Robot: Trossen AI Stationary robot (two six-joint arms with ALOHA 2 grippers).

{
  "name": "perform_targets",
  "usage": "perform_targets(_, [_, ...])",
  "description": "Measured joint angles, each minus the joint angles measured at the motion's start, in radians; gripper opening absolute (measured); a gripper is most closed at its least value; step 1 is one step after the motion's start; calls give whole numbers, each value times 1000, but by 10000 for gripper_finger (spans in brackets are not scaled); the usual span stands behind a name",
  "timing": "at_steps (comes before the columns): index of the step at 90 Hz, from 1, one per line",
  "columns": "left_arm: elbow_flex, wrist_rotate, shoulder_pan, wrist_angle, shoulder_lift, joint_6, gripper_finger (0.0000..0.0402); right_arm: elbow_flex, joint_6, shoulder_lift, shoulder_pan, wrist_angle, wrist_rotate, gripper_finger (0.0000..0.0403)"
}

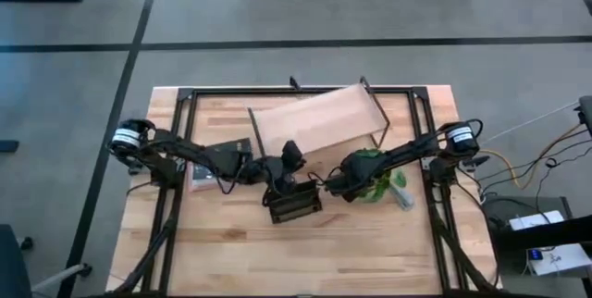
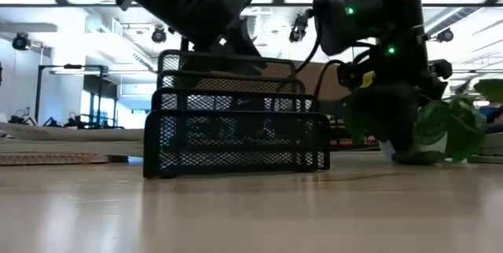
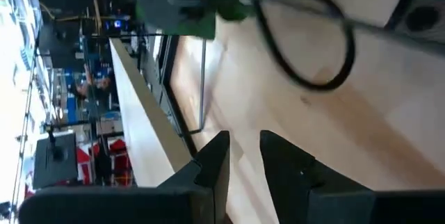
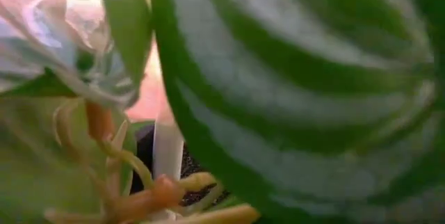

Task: Stock shelves
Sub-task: Move the white vase plant to the middle right of the table

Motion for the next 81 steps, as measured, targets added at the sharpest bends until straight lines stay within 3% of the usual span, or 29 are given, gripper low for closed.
perform_targets(34, [-18,-129,21,-23,-2,-29,82,24,-58,-3,4,-1,-31,364])
perform_targets(53, [-18,-119,31,-15,-2,-72,102,29,-73,-4,5,-1,-36,364])
perform_targets(81, [-17,-6,29,-8,-19,-107,177,29,-81,-5,5,-1,-36,364])
